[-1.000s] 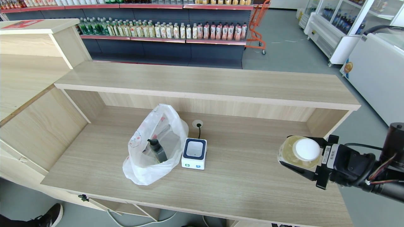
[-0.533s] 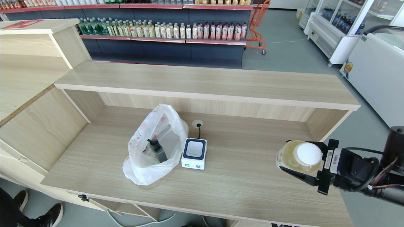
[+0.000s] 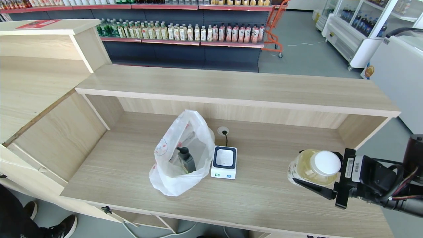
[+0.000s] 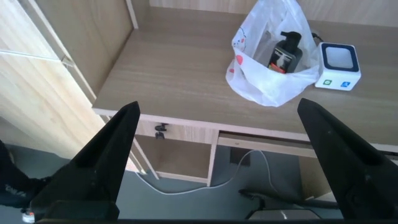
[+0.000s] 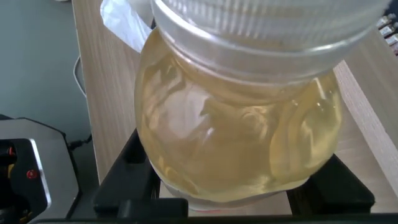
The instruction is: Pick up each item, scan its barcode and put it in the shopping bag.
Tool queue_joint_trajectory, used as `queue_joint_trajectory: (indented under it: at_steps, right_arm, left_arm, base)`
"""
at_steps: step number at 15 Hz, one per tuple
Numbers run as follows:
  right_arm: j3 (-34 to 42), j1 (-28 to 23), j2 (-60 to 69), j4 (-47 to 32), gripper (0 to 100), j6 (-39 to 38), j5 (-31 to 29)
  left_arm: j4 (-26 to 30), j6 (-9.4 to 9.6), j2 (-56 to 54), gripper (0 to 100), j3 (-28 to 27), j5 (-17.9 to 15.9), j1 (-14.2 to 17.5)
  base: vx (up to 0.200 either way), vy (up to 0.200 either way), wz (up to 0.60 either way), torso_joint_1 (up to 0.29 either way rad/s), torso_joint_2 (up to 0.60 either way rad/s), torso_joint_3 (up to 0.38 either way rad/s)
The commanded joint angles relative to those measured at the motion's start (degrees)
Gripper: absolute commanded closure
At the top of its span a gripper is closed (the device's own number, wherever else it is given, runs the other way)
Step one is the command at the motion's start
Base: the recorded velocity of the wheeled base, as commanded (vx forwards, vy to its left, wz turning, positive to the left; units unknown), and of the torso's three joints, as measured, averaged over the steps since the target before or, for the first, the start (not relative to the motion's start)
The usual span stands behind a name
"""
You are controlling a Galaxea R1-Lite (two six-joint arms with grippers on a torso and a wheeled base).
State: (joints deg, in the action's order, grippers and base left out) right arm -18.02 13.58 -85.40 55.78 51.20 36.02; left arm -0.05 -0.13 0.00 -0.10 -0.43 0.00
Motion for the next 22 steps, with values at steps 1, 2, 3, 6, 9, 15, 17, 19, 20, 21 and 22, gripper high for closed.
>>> queue_joint_trajectory:
  at_steps: [1, 2, 3, 6, 9, 15, 17, 19, 20, 21, 22]
  right_arm:
    - [0.0, -0.1, 0.0, 0.1, 100, 0.0, 0.1]
    - [0.1, -0.4, 0.0, 0.1, 100, 0.0, 0.1]
    - [0.1, -0.5, 0.0, 0.1, 100, -0.2, 0.3]
    - [0.4, -0.8, 0.1, 0.1, 100, -1.3, 0.8]
    - [0.6, -1.2, -0.1, 0.1, 100, -1.7, 1.2]
    - [2.1, -2.6, -1.2, 0.1, 100, -2.6, 2.3]
    - [2.8, -2.8, -2.0, 0.1, 100, -5.1, 2.5]
    - [3.1, -2.7, -3.3, 0.1, 100, -8.8, 2.5]
    - [2.9, -2.8, -4.4, 0.2, 100, -9.7, 2.5]
    - [2.7, -2.8, -5.7, 0.2, 100, -9.9, 2.6]
    - [2.5, -2.9, -6.8, 0.4, 100, -9.9, 2.6]
  left_arm:
    - [0.0, 0.05, 0.0, 0, 0.0, 0.0, 0.0]
    - [0.0, -0.04, 0.0, 0, 0.0, 0.0, 0.0]
    - [0.0, -0.04, 0.0, 0, 0.0, 0.0, 0.0]
    - [0.0, -0.13, 0.0, 0, 0.0, 0.1, 0.0]
    - [0.0, -0.04, 0.0, 0, 0.0, 0.0, 0.0]
    - [0.0, -0.04, 0.0, 0, 0.0, 0.0, 0.0]
    - [0.0, -0.22, 0.0, 0, 0.0, 0.1, 0.0]
    - [0.0, -0.22, 0.0, 0, 0.0, 0.1, 0.0]
    - [0.0, -0.22, 0.0, 0, 0.0, 0.1, 0.0]
    - [0.0, -0.22, 0.0, 0, 0.0, 0.1, 0.0]
    - [0.0, -0.22, 0.0, 0, 0.0, 0.1, 0.0]
  base:
    - [0.000, 0.200, 0.00, 0.002, 0.00, 0.002]
    - [0.000, 0.200, 0.00, 0.002, 0.00, -0.002]
    - [0.000, 0.200, 0.00, 0.002, 0.00, 0.007]
    - [0.000, 0.000, 0.00, 0.000, 0.00, 0.000]
    - [0.067, 0.000, 0.00, 0.002, 0.00, -0.001]
    - [0.200, 0.000, 0.00, -0.002, 0.00, 0.003]
    - [0.200, 0.000, 0.00, 0.024, 0.01, -0.002]
    - [0.000, 0.000, 0.00, 0.000, 0.00, 0.000]
    - [0.000, 0.000, 0.00, 0.000, 0.00, 0.000]
    - [0.000, 0.000, 0.00, 0.000, 0.00, 0.000]
    - [0.000, 0.000, 0.00, 0.000, 0.00, 0.000]
